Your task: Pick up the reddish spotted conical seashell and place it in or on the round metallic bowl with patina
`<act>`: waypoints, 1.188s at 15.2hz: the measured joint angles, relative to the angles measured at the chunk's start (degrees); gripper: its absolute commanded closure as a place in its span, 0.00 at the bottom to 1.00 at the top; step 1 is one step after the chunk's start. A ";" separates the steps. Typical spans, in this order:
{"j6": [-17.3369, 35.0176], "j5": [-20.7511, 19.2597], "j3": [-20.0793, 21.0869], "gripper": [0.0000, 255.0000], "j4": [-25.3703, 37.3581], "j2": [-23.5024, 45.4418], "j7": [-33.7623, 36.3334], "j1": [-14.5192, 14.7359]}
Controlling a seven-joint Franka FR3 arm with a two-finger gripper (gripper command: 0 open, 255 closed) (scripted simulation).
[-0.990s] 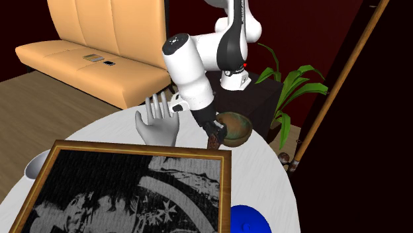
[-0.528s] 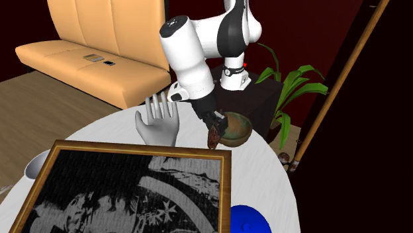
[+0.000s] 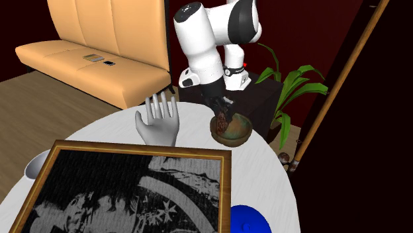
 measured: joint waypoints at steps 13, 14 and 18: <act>7.92 6.24 1.79 1.00 -21.61 -13.72 -3.05 1.01; 8.70 6.29 1.83 1.00 -21.82 -13.12 -3.22 1.04; 11.92 6.58 2.04 1.00 -22.74 -10.78 -3.85 1.25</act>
